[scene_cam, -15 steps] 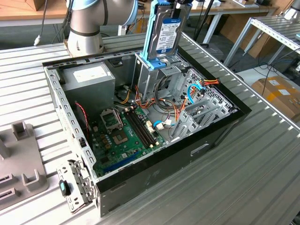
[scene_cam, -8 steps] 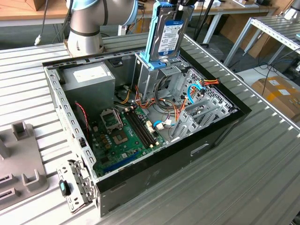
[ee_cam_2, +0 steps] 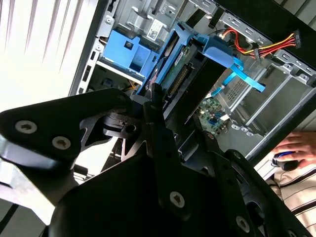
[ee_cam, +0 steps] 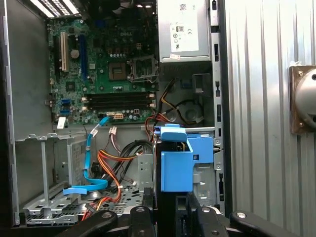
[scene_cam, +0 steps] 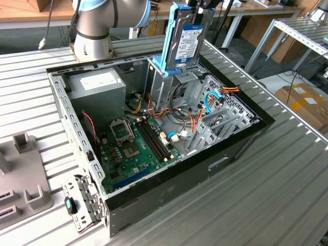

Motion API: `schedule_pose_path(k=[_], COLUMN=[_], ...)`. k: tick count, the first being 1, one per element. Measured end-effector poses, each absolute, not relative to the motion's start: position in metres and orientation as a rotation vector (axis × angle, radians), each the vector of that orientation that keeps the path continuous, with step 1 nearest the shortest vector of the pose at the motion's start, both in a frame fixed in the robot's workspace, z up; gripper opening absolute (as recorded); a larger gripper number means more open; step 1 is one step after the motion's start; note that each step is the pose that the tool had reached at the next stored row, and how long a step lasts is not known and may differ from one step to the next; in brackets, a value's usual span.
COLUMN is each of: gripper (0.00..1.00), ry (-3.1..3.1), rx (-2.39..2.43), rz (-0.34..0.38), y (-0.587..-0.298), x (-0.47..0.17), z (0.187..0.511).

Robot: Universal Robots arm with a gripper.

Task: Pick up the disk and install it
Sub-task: 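Pick up the disk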

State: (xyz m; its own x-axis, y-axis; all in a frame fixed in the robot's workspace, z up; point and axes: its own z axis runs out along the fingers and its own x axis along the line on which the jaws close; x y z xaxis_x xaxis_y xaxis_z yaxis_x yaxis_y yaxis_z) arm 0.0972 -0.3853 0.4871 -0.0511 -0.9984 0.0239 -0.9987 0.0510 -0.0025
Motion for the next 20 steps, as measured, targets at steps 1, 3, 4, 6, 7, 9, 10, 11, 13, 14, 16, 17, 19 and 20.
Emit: schedule_pose_path(k=[1,3,4,6,7,9,10,11,13,14,16,17,19,20], gripper=[0.35,0.35,0.35,0.35,0.35,0.35,0.35,0.35,0.35,0.35,0.35,0.35,0.35,0.35], ry=[-2.266,-2.265,-2.264,-2.263,-2.263,-2.262,-2.262,-2.261,-2.261,-2.260,-2.260,-2.260,-2.260,-2.260], rx=[2.153,2.152,2.151,2.151,2.150,2.150,2.149,2.149,2.148,2.148,2.148,2.148,2.148,2.148], rz=[0.030,0.032,0.033,0.035,0.036,0.037,0.038,0.039,0.041,0.041,0.042,0.042,0.042,0.042], y=[-0.386,-0.389,-0.390,-0.393,-0.394,-0.396,-0.397,-0.398,-0.400,-0.400,-0.400,-0.400,-0.400,-0.400], x=[0.097,0.097,0.097,0.097,0.097,0.097,0.097,0.097,0.097,0.097,0.097,0.097,0.097,0.097], z=[0.487,0.487,0.487,0.487,0.487,0.487,0.487,0.487,0.487,0.487,0.487,0.487,0.487,0.487])
